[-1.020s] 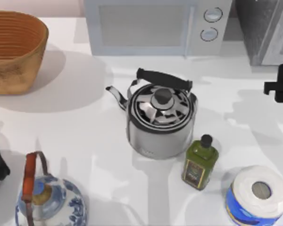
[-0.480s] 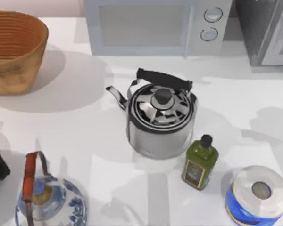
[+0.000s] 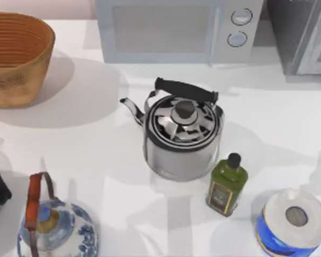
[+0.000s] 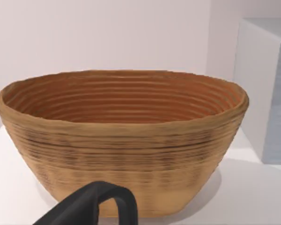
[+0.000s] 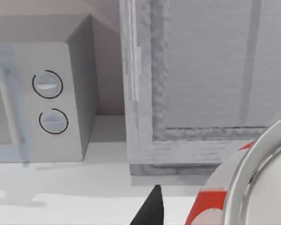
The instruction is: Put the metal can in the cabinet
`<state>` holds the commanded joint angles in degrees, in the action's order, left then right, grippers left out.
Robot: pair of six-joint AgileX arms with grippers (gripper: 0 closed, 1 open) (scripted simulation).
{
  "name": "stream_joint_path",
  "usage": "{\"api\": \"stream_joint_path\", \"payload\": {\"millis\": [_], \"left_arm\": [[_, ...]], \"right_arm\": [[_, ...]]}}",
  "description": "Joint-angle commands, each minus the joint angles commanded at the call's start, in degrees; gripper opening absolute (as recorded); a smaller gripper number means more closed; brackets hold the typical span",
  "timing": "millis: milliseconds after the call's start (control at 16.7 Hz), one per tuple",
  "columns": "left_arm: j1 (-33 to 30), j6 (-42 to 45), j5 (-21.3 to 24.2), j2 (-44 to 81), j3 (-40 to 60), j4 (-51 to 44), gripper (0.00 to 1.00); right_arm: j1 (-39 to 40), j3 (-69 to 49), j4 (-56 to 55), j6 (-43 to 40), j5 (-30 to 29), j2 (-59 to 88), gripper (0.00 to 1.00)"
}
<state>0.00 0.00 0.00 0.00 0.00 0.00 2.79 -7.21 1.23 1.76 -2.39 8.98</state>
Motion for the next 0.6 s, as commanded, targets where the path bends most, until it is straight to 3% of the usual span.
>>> {"api": "stream_joint_path", "payload": {"millis": [240, 600], "left_arm": [[0.0, 0.0, 0.0, 0.0, 0.0, 0.0, 1.0], [0.0, 0.0, 0.0, 0.0, 0.0, 0.0, 1.0]], "right_arm": [[-2.6, 6.61, -1.19, -1.61, 2.2, -8.37, 0.0], [-2.6, 7.1, -1.14, -1.6, 2.3, -8.67, 0.0]]}}
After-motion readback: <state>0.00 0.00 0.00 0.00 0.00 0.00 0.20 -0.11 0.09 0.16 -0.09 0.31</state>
